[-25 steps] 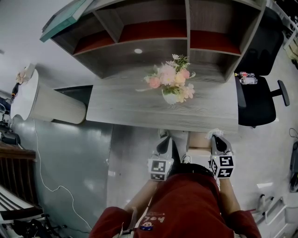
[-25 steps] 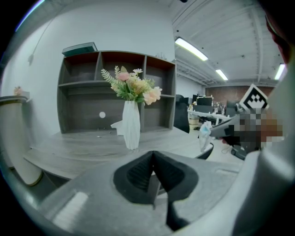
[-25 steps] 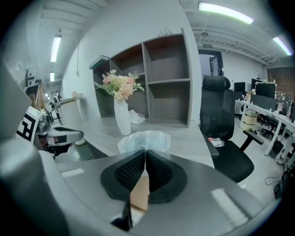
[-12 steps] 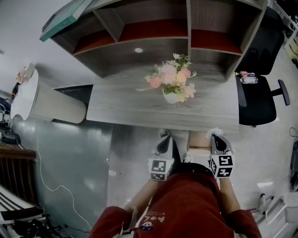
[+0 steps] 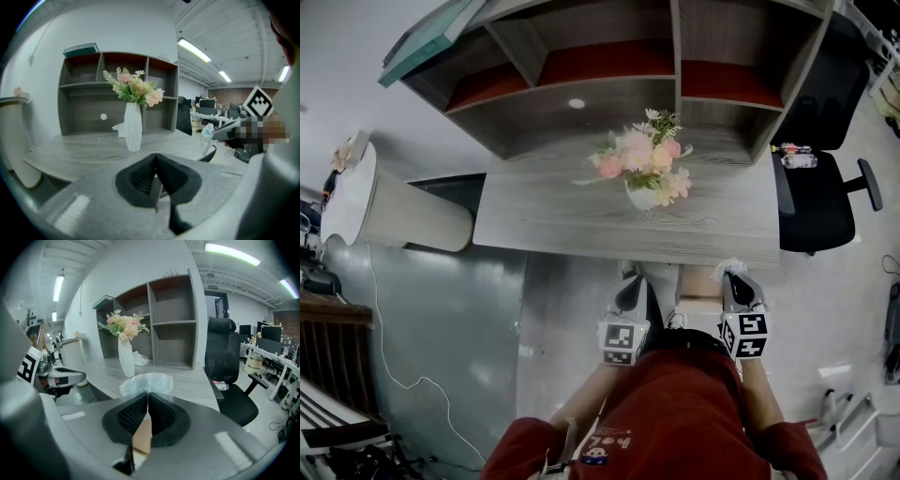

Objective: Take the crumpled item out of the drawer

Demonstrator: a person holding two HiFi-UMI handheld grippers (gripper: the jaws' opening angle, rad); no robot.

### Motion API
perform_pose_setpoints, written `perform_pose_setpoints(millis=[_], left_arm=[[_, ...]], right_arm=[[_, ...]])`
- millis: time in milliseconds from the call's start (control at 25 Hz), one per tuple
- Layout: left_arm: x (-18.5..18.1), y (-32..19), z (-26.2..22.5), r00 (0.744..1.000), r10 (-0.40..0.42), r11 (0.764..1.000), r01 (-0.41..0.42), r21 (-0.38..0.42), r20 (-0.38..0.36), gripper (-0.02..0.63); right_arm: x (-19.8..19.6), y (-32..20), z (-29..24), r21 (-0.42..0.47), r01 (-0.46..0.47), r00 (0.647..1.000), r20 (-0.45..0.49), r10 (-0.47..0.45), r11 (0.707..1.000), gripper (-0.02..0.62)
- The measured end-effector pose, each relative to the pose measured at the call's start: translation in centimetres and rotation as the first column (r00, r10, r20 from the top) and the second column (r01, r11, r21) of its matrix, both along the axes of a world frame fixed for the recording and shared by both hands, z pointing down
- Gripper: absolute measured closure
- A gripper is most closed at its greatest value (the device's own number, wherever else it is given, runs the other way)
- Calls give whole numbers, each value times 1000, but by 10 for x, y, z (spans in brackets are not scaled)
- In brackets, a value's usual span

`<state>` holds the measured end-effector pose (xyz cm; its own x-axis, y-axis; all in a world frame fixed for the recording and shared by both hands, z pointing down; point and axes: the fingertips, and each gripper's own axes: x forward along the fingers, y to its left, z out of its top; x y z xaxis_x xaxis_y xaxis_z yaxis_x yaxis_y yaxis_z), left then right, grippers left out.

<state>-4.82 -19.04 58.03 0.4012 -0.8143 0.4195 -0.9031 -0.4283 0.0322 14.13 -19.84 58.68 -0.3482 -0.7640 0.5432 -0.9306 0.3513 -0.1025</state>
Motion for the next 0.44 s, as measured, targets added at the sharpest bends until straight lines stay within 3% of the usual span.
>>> perform_pose_setpoints(millis=[440], left_arm=[[2,2,-3,1000,5,1000,-5,6,-6,607]], right_arm=[[0,2,-4,6,4,1000,-3,-4,1000,586]])
